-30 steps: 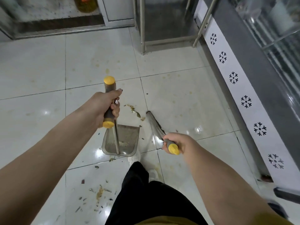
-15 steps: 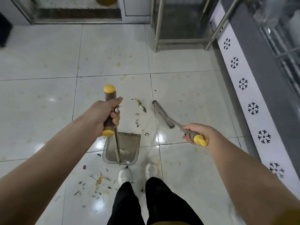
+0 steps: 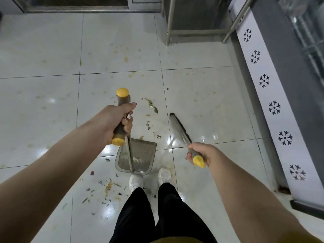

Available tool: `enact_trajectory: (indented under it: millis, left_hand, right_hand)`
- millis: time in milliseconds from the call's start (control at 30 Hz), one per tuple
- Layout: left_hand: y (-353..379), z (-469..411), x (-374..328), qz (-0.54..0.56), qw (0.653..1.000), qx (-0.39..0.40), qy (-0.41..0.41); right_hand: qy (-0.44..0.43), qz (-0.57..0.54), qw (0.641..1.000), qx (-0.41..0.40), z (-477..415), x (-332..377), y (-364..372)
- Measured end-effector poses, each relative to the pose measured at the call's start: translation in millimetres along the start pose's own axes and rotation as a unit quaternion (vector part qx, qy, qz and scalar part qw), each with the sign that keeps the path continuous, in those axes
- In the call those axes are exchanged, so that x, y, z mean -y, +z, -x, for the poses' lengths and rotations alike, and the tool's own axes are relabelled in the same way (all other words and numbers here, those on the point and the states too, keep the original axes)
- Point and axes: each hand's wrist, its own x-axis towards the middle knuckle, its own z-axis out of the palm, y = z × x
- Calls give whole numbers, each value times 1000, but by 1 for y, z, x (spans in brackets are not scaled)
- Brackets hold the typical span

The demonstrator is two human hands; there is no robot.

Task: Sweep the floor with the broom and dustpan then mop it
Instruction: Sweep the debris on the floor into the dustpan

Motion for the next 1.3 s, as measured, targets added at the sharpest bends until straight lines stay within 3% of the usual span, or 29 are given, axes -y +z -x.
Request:
enact_trajectory:
  millis: [133,300,533,733,1000,1133,1300]
  left_hand:
    - [3,2,-3,-6,1000,10,-10]
    - [-1,4,-4,-16,1000,6,-13]
    - [-5,8,4,-20,1000,6,-18]
    - [-22,8,10,-14,1000,-15,-8]
    - [-33,16,12,-3,999,-35,-2]
    - [-48,22,10,-8,999,-42,3]
    - [-60,28,14,-4,999,-39,6]
  right_hand:
    - [12,26,998,60,12,5,30]
    - [41,70,994,70,30,38,2]
    - [-4,37,999,4,33,44,-36]
    - [-1,7,999,-45,7,20,-13]
    - [17,29,997,63,22,1,71]
    - [36,39,994,100,37,29,70]
    - [-5,5,996,88,44,40,44]
